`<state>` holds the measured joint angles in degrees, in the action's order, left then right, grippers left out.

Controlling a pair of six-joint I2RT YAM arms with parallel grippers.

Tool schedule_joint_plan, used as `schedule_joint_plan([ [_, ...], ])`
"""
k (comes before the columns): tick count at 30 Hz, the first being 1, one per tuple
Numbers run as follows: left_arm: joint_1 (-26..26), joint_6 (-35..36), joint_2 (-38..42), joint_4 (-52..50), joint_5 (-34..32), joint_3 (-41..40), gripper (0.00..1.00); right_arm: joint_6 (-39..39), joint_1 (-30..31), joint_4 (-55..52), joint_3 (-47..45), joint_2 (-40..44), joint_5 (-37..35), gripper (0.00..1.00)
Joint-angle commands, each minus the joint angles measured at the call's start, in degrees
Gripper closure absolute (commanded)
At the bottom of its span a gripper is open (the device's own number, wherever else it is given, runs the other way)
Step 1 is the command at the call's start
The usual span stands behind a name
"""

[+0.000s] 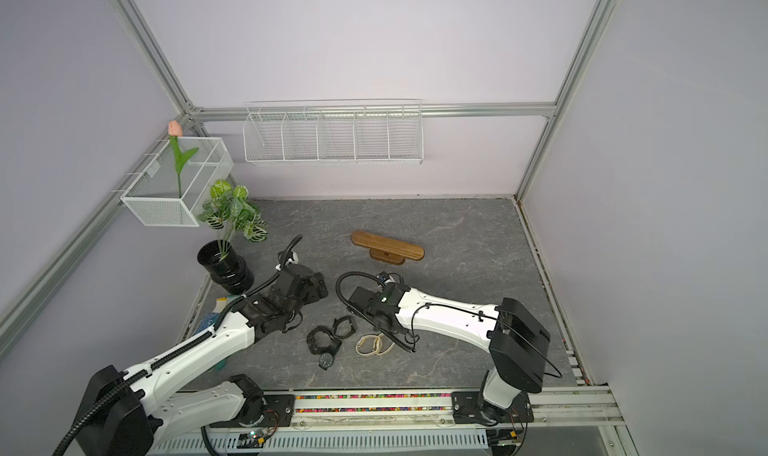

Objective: Place watch on stand
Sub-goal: Pick up the watch at the center of the board.

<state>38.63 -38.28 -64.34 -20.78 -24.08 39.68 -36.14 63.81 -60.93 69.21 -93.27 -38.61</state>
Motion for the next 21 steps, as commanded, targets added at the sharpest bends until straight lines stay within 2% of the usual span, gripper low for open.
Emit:
schedule_joint_plan([
  [1,0.04,0.49,-1.29,2.68,4.77,2.15,0.07,1.19,-0.38,-1.07,0.22,2.09,-1.97,0.82],
  [3,0.13,0.22,-1.64,2.96,5.2,2.24,0.08,2.43,-1.23,3.07,-1.95,3.74,3.2,0.79],
  [5,0.13,0.0,-1.45,2.68,4.77,2.24,0.08,2.48,-2.1,8.83,-5.16,5.21,11.34,0.74],
  [10,0.13,-0.36,0.12,2.24,3.15,1.16,0.08,0.37,-1.72,14.39,-9.89,4.74,20.41,0.64],
  [16,0.13,-0.28,-0.1,1.65,2.54,1.01,0.07,1.38,0.0,17.34,-10.11,3.61,23.67,0.58],
  [21,0.13,-0.52,0.11,1.8,2.29,0.5,0.08,1.74,0.0,16.61,-9.58,0.58,23.48,0.6],
])
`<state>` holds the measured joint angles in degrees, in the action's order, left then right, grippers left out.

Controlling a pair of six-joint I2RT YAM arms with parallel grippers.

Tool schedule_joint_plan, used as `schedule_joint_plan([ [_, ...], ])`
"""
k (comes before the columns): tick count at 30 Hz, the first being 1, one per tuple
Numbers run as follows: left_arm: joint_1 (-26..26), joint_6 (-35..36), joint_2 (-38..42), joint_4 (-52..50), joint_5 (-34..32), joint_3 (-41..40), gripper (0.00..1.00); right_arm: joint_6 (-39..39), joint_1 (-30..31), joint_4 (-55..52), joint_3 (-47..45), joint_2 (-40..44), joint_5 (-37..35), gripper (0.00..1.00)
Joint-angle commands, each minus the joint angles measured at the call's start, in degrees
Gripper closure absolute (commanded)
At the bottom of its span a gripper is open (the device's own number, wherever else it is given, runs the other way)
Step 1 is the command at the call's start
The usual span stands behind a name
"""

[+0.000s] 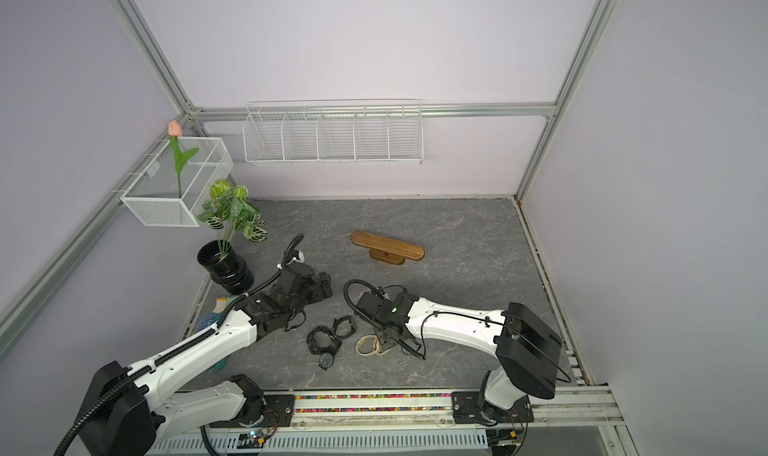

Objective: Place watch on stand
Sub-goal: Pick up the watch at the center of the board.

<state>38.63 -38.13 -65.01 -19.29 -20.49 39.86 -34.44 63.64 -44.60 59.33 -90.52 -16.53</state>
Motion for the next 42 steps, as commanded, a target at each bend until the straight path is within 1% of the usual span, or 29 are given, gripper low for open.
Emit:
schedule_joint_plan([
  [1,0.2,-0.85,0.87,0.3,-1.38,0.23,0.08,0.14,0.17,0.15,0.59,-2.98,1.49,0.61],
  [4,0.13,-0.81,1.17,-0.02,-1.68,0.05,0.08,0.59,0.26,-0.05,1.31,-5.02,1.67,0.68],
  [9,0.13,-0.82,1.38,-0.53,-2.02,-0.12,0.08,1.33,0.37,0.74,2.08,-6.77,1.99,0.81],
  [13,0.13,-0.74,1.48,-0.66,-2.28,-0.28,0.08,1.44,0.56,-0.02,2.28,-6.57,-0.42,0.89],
  [16,0.15,-0.9,1.38,-0.62,-2.24,-0.31,0.08,1.5,0.57,-1.84,2.67,-5.54,-3.99,0.93],
  [22,0.13,-1.05,0.5,0.13,-1.96,0.32,0.08,2.97,0.52,-6.09,3.99,-1.15,-12.2,0.93],
  [26,0.13,-1.42,-0.07,-3.56,-1.37,4.86,0.08,4.06,-0.44,-9.77,5.51,-0.1,-18.9,0.93],
  [28,0.16,-1.86,0.81,-4.69,-0.53,6.09,0.08,4.82,-1.41,-14.19,6.97,-0.18,-22.4,0.93],
  [31,0.13,-4.17,2.37,-4.37,-0.2,5.49,0.08,6.65,-2.93,-16.22,7.98,0.96,-25.99,0.93],
  [34,0.13,-4.69,3.31,-2.0,2.64,3.89,0.08,8.01,-3.68,-16.0,8.66,2.98,-28.11,0.93],
  [37,0.13,-4.76,3.24,0.74,5.94,2.06,0.1,8.56,-3.75,-15.07,9.4,4.5,-28.7,0.93],
  [40,0.42,-5.11,2.96,5.52,8.97,-0.39,0.15,8.86,-4.29,-10.83,8.56,6.64,-24.51,0.93],
  [42,1.45,-5.29,2.38,7.49,9.66,-0.75,0.17,8.14,-4.4,-7.52,8.18,7.77,-21.5,0.93],
])
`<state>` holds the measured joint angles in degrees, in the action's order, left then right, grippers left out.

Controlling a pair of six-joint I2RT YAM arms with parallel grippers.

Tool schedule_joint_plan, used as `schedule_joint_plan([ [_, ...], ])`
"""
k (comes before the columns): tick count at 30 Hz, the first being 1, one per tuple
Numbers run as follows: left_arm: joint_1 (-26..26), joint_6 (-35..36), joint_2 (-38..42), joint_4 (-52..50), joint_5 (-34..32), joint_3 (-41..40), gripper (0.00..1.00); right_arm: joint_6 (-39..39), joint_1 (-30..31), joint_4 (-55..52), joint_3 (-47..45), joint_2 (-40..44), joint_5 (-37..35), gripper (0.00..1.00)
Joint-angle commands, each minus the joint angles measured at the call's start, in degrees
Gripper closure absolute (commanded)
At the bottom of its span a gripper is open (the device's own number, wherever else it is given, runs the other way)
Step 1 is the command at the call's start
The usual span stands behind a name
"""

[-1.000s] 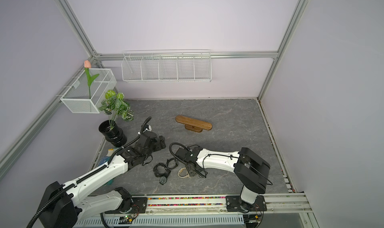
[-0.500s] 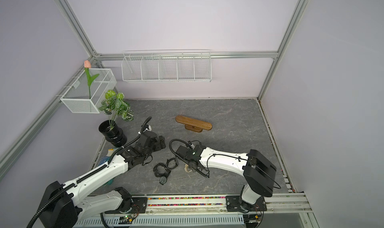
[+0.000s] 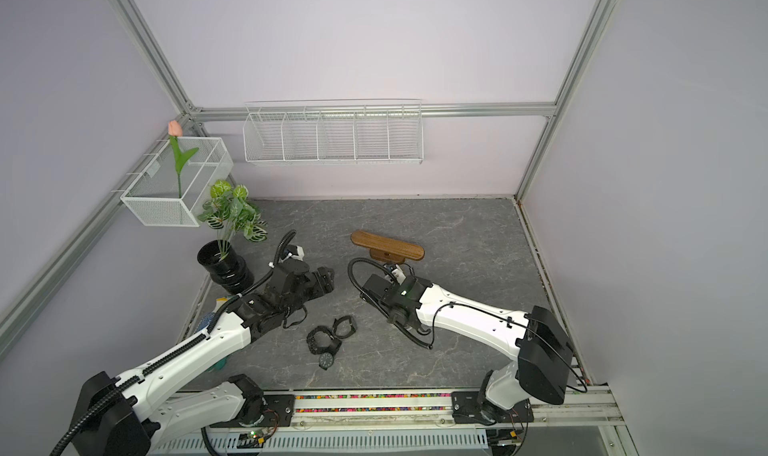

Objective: Place watch on stand
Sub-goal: Pick up the watch at the center of the board.

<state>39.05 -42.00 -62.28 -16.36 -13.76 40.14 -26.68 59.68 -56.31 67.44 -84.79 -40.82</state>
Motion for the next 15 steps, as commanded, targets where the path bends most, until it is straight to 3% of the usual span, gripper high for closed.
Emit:
schedule_joint_plan([
  [1,2.01,-1.13,-0.71,5.2,2.95,-0.74,0.18,-0.13,-0.44,5.2,-0.02,2.54,3.93,0.93],
  [7,7.46,2.21,-4.28,7.14,3.13,4.07,0.22,-1.45,-0.44,8.57,-0.69,3.3,6.4,0.93],
  [15,8.44,1.2,-6.11,12.39,6.48,2.48,0.3,-2.43,-0.53,9.69,-2.26,4.17,7.68,0.93],
])
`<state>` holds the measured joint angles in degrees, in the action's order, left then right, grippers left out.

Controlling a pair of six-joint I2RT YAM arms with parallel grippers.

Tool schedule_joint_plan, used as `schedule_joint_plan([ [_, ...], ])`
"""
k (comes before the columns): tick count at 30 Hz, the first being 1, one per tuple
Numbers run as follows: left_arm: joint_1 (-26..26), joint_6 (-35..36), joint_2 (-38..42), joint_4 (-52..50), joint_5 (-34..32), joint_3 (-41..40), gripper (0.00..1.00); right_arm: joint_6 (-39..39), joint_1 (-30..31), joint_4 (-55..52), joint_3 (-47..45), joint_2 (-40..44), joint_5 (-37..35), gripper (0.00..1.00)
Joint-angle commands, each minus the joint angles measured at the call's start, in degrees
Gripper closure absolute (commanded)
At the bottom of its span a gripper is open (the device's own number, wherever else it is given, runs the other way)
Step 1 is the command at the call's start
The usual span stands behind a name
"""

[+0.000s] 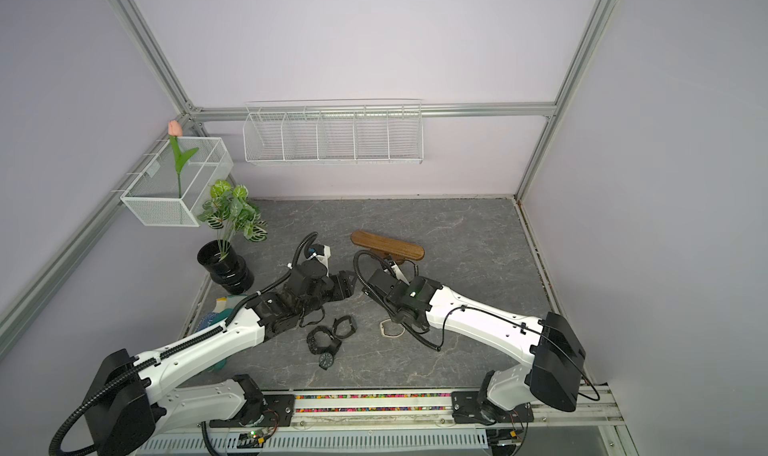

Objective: Place watch on stand
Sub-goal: Pick up the watch at the center of the board.

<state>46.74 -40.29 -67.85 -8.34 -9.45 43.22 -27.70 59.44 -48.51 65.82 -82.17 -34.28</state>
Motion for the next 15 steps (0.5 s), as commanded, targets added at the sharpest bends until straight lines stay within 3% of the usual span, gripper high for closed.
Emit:
schedule_joint_plan([
  [1,1.48,-0.62,-0.86,5.8,2.86,-0.98,0.31,-2.0,-0.24,2.14,-0.12,1.66,1.23,0.93],
  [8,8.25,-0.25,-4.2,14.04,5.29,-1.24,0.47,-4.1,-0.31,4.52,2.11,0.91,0.15,0.93],
  [15,9.53,0.7,-6.71,13.15,5.85,0.46,0.6,-3.94,-0.36,5.97,2.34,1.4,-0.08,0.92],
])
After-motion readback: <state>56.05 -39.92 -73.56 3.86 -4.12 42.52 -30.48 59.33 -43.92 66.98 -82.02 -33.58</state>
